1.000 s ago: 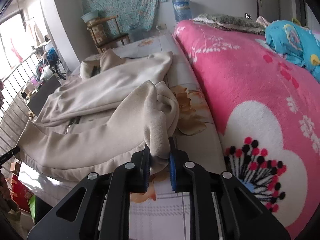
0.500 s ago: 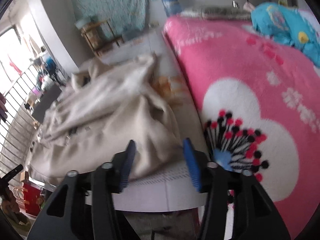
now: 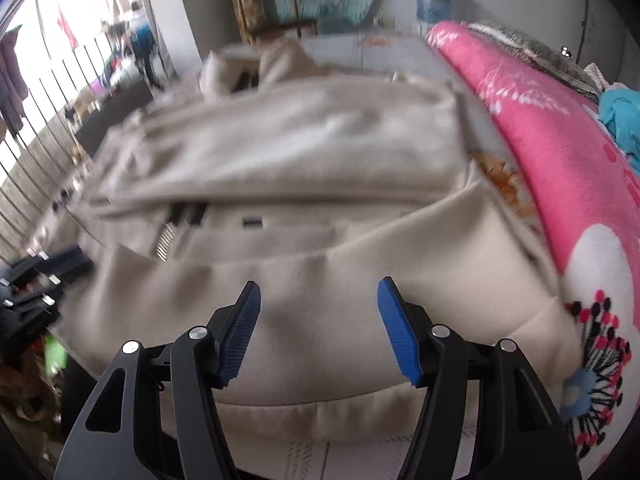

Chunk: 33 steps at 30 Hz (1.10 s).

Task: Fold large clothes

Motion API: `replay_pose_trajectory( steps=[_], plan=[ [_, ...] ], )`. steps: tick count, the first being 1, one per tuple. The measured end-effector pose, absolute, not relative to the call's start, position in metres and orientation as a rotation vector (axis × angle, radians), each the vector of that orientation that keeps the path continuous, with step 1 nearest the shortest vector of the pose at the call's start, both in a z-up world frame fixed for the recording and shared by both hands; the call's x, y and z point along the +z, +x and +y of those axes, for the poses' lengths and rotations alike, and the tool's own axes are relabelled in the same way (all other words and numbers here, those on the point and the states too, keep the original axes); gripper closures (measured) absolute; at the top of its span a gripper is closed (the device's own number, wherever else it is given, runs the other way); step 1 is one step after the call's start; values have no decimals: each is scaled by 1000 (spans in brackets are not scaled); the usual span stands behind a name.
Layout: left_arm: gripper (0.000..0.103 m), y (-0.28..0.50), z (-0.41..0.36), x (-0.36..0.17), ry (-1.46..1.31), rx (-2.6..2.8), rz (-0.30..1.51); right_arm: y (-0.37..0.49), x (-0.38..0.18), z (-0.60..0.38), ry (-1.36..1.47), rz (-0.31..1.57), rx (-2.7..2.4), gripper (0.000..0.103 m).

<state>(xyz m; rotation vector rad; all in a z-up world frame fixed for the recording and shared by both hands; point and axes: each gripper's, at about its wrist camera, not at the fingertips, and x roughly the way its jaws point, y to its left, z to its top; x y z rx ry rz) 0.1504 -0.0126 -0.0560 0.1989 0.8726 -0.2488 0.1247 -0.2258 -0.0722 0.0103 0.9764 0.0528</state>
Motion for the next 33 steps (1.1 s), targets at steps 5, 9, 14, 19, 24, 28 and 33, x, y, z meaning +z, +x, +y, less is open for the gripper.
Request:
replay_pose_trajectory(
  steps=[5, 9, 14, 19, 24, 28, 33],
  plan=[
    [102, 142, -20, -53, 278, -222, 820, 118, -64, -210, -77, 962, 63, 102],
    [102, 142, -9, -16, 215, -204, 714, 113, -22, -214, -38, 831, 53, 102],
    [102, 164, -11, -19, 200, -200, 704, 136, -14, -219, -21, 786, 20, 102],
    [102, 171, -11, -41, 183, -205, 764, 142, -30, -233, 88, 855, 60, 102],
    [101, 168, -7, -54, 188, -215, 800, 134, -48, -243, 142, 961, 100, 54],
    [101, 165, -10, -58, 212, -207, 789, 133, -65, -234, 90, 1019, 98, 52],
    [101, 161, -12, -59, 242, -199, 770, 135, -71, -212, -25, 998, 113, 71]
  ],
)
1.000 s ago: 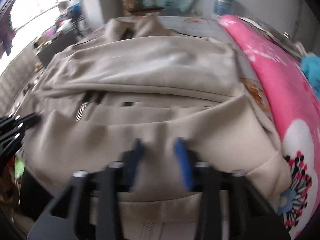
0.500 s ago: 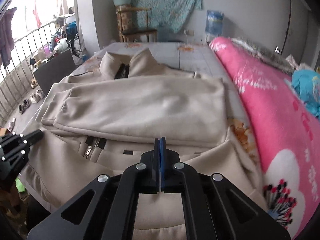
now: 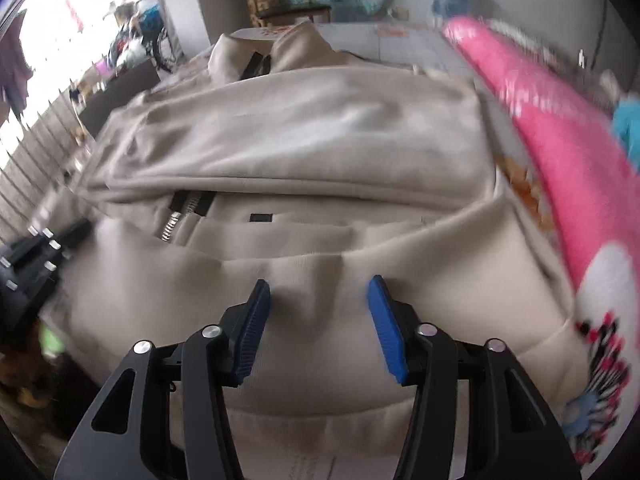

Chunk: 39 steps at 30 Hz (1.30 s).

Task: Fold large clothes

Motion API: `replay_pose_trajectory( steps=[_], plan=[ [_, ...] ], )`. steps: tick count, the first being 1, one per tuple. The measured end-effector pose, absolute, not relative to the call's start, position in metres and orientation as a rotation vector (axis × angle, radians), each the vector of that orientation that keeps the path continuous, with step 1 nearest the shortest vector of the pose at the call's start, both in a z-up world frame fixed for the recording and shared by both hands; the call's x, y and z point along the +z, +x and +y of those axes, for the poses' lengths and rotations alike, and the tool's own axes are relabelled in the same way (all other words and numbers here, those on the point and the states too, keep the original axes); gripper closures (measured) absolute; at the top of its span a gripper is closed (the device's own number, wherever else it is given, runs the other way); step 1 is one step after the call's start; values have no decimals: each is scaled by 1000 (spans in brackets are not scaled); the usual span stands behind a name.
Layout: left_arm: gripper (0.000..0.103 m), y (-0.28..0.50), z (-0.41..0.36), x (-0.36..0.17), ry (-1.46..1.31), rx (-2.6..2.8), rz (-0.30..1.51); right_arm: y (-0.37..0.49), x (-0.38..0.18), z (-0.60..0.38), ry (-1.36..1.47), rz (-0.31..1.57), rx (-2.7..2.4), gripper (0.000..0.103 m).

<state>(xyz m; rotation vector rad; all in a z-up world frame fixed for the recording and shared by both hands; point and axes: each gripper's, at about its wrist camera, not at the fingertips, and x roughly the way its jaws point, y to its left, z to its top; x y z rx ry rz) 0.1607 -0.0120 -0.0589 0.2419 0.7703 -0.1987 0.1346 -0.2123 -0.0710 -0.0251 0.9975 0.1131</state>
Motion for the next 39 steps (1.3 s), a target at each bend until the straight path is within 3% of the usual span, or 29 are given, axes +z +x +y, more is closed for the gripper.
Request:
replay_pose_trajectory(
  steps=[1, 4, 10, 17, 21, 25, 29, 33, 39],
  plan=[
    [101, 160, -12, -58, 246, -199, 767, 136, -70, -209, -21, 1004, 123, 92],
    [101, 156, -11, -49, 228, -203, 736, 136, -66, -204, -58, 994, 94, 98],
    [102, 155, -5, -7, 193, -179, 597, 138, -19, -213, 3, 822, 45, 99],
    [101, 182, -18, -54, 295, -141, 682, 171, -71, -207, -46, 910, 28, 99],
    [101, 180, -19, -61, 331, -136, 687, 169, -72, -202, -61, 903, 20, 99],
    [91, 179, -12, -50, 296, -141, 703, 168, -73, -202, -59, 900, 19, 99],
    [89, 164, 0, -23, 172, -191, 633, 167, -74, -203, -60, 892, 19, 99],
    [89, 164, -21, -22, 44, -426, 722, 169, -73, -206, -45, 890, 26, 98],
    [90, 174, -61, -58, 78, -482, 820, 169, -72, -223, 45, 895, 70, 96]
  ],
)
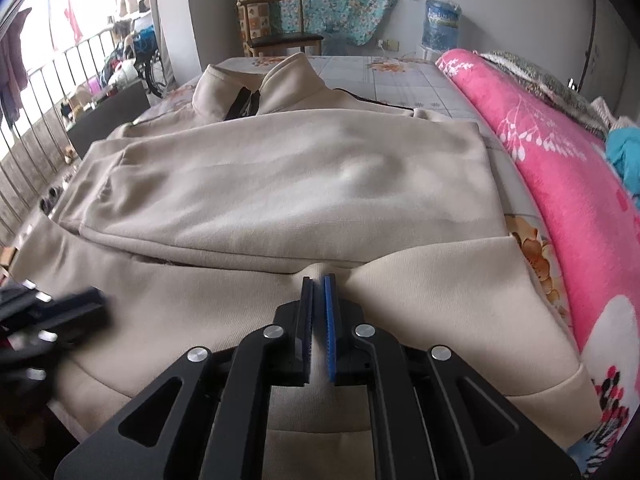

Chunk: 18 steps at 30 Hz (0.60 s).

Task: Fold large clothes

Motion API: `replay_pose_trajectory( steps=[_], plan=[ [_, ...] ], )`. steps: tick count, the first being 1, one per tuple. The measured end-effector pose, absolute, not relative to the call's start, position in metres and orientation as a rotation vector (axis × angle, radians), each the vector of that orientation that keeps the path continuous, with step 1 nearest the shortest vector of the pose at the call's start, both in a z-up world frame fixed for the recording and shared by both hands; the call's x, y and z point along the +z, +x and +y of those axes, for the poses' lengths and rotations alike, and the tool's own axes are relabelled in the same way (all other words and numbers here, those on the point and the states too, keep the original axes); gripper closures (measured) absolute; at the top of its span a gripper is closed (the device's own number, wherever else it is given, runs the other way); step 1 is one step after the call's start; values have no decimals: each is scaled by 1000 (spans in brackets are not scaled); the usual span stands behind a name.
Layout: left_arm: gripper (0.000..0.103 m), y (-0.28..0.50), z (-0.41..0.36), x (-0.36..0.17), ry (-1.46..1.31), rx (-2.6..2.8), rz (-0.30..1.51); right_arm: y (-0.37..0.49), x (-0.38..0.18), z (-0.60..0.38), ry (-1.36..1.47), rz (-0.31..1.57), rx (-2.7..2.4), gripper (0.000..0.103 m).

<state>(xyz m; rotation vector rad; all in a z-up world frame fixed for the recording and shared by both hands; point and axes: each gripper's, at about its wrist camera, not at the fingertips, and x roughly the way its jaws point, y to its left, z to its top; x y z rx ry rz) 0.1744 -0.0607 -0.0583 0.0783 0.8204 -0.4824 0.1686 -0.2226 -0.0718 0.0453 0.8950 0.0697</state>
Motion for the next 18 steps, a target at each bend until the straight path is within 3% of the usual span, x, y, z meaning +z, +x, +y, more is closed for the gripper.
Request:
replay_pose_trajectory(
  steps=[7, 12, 14, 18],
  plan=[
    [89, 172, -60, -61, 72, -467, 830, 123, -34, -285, 165, 816, -24, 91],
    [89, 171, -61, -60, 73, -466, 827, 123, -60, -307, 139, 916, -79, 91],
    [89, 171, -61, -61, 83, -466, 825, 132, -74, -308, 68, 916, -113, 98],
    [89, 173, -58, -59, 76, -472, 827, 140, -62, -308, 36, 889, -191, 98]
  ],
)
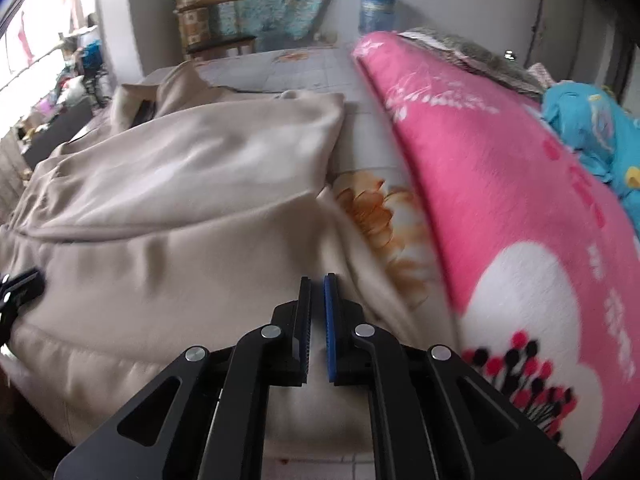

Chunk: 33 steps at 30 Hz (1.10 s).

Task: Fold large clothes

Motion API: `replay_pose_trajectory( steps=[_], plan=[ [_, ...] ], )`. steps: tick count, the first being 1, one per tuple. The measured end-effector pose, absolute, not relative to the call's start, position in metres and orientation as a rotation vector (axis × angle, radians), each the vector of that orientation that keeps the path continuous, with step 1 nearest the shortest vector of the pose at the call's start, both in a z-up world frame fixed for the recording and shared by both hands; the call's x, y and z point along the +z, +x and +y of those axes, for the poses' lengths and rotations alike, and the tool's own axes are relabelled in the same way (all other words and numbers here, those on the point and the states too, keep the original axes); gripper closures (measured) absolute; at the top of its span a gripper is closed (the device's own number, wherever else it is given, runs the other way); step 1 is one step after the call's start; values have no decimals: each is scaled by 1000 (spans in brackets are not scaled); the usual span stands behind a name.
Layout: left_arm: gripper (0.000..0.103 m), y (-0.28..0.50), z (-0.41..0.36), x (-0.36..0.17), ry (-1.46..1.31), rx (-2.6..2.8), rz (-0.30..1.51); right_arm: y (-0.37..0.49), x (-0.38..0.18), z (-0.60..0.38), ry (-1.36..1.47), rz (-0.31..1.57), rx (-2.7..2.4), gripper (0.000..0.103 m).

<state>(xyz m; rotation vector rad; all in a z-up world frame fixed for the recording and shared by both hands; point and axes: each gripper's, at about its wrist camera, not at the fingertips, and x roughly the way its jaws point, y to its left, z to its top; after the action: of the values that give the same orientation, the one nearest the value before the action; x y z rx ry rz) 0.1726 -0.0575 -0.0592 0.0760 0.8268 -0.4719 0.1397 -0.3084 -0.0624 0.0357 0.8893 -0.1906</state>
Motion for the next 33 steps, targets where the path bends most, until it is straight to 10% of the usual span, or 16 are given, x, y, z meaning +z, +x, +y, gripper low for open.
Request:
replay_pose_trajectory(
  steps=[13, 33],
  plan=[
    [89, 173, -55, -59, 52, -474, 827, 99, -37, -203, 92, 821, 278, 69],
    [101, 172, 94, -52, -162, -114, 832, 109, -77, -168, 85, 892, 299, 69]
  ],
)
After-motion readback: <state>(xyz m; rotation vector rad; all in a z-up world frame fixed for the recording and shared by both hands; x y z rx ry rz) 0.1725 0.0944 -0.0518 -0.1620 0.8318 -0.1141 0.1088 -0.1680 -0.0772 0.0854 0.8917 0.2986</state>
